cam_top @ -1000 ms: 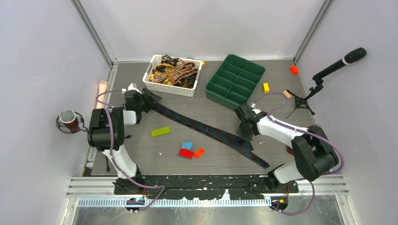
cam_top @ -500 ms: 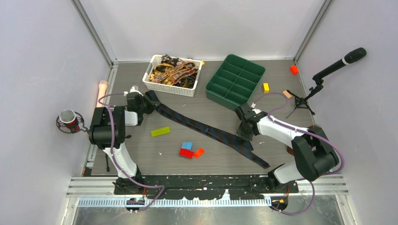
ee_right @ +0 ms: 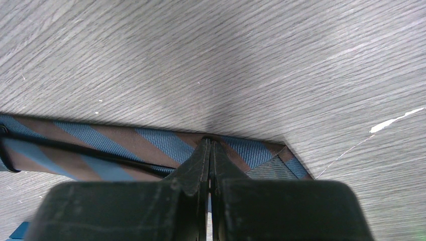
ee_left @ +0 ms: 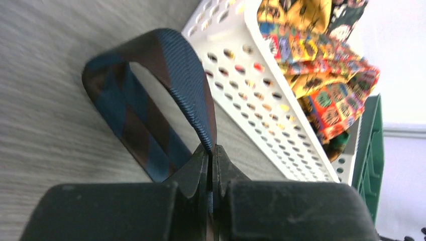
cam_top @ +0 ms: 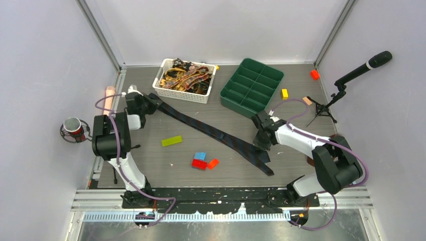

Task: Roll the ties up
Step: Flatten out the tie at the center of the board.

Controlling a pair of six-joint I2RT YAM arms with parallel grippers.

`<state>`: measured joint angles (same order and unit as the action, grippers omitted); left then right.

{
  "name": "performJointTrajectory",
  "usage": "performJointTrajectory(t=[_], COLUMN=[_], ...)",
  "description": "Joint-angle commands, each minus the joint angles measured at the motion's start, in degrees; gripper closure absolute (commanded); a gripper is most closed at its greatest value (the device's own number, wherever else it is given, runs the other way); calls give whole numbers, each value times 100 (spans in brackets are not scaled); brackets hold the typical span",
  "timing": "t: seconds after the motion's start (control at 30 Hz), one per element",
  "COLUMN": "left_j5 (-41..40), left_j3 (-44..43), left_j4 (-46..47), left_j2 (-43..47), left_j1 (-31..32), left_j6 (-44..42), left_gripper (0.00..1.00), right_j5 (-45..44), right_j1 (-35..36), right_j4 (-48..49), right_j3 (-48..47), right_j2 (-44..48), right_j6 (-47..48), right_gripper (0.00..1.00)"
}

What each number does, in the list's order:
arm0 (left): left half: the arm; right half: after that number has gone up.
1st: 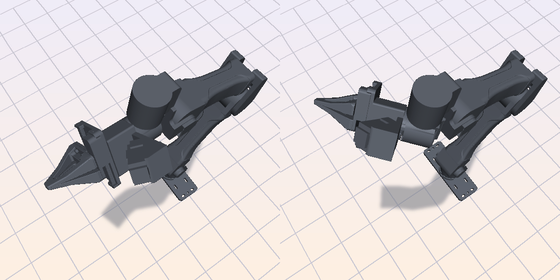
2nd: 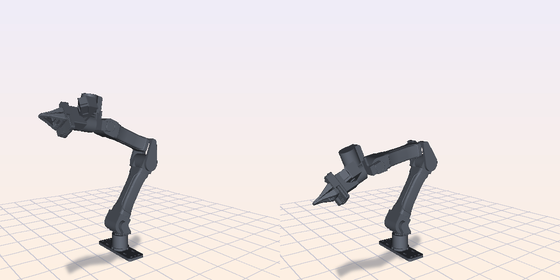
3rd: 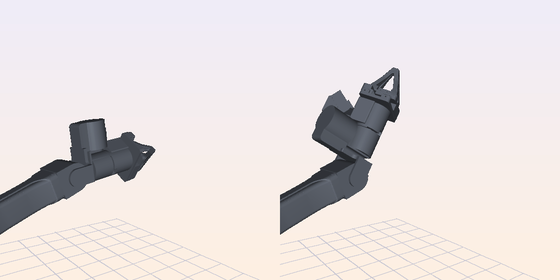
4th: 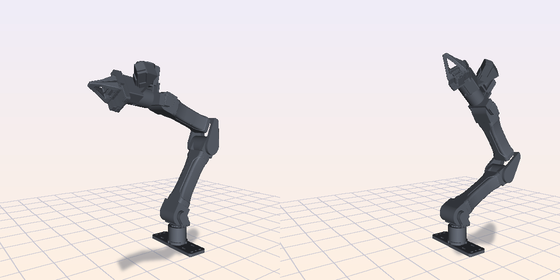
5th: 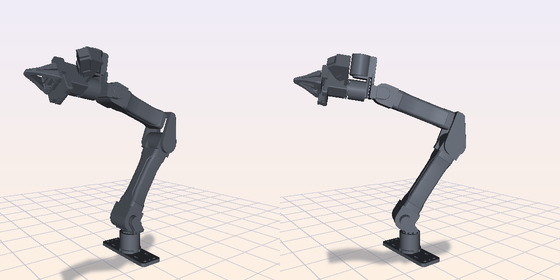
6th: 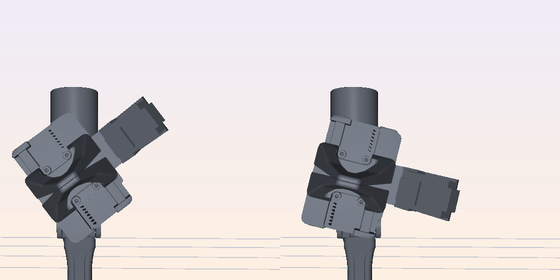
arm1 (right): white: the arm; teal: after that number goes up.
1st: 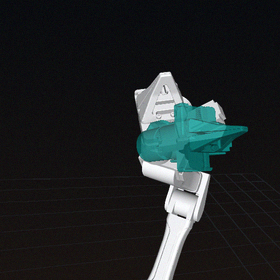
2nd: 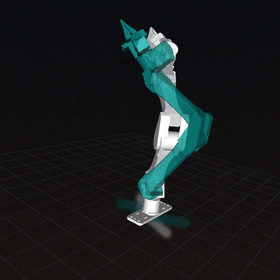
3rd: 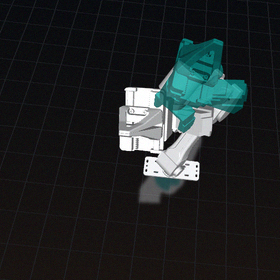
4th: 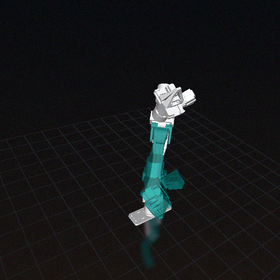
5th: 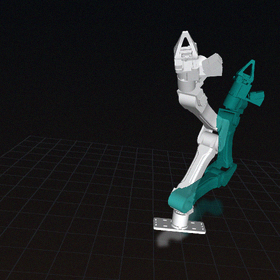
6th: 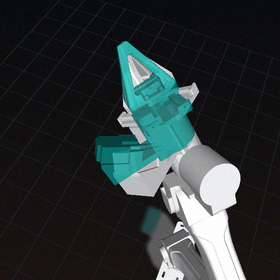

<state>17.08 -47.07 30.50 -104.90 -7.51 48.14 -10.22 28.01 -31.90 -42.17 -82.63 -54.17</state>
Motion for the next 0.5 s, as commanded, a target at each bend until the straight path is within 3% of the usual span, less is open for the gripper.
performJointTrajectory(t=[0.0,0.47], left_j5=[160,613], left_j3=[-384,-735], left_j4=[324,1699], left_j2=[-186,-1151], left_j1=[-255,-655], left_j6=[161,1183], left_gripper=[100,100], right_j5=[-217,-226], right_j1=[-32,-37], right_j4=[152,149], right_j3=[272,274], right_j2=[-270,-291], right_j6=[-85,-75], right_gripper=[100,100])
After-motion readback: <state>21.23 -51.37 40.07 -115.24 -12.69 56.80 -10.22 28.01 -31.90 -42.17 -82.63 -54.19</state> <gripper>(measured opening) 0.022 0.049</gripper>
